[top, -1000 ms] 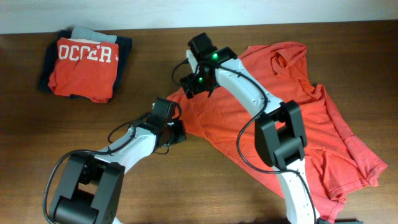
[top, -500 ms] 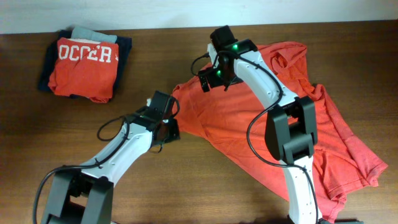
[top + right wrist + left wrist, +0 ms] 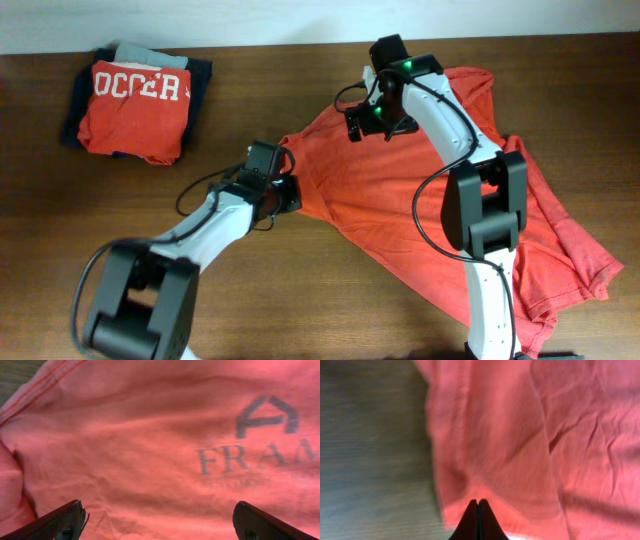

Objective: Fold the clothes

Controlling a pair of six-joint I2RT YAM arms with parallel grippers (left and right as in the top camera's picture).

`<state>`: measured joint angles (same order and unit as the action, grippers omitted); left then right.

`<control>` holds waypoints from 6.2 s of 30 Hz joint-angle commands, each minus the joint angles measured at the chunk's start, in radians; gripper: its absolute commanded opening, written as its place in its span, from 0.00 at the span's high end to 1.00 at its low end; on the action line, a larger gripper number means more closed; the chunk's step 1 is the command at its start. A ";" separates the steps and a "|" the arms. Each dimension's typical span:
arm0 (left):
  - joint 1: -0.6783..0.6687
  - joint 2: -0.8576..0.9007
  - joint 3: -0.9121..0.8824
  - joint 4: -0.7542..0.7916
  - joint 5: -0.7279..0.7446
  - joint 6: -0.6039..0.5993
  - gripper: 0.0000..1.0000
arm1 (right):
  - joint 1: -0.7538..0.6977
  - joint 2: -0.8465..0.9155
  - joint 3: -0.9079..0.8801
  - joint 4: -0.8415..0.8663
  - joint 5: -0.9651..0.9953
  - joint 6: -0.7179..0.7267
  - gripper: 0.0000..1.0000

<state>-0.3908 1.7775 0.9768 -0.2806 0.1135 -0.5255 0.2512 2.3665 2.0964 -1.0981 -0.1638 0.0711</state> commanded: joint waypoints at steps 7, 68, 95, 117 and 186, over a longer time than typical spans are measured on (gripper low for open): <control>0.001 0.074 0.013 0.001 0.069 -0.055 0.99 | -0.005 -0.051 0.019 -0.020 -0.009 -0.015 0.01; 0.188 0.005 0.248 -0.473 -0.107 0.225 0.61 | -0.005 -0.051 0.019 -0.145 -0.009 -0.068 0.01; 0.186 0.088 0.248 -0.376 -0.010 0.224 0.94 | -0.005 -0.051 0.019 -0.149 -0.009 -0.068 0.01; 0.182 0.181 0.248 -0.338 0.044 0.216 0.94 | -0.005 -0.051 0.019 -0.154 -0.009 -0.068 0.01; 0.249 0.187 0.252 -0.717 -0.319 0.060 0.48 | -0.005 -0.051 0.019 -0.156 -0.009 -0.083 0.01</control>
<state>-0.1745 1.9507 1.2457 -0.9749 -0.1406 -0.4343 0.2474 2.3665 2.0964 -1.2495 -0.1638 0.0002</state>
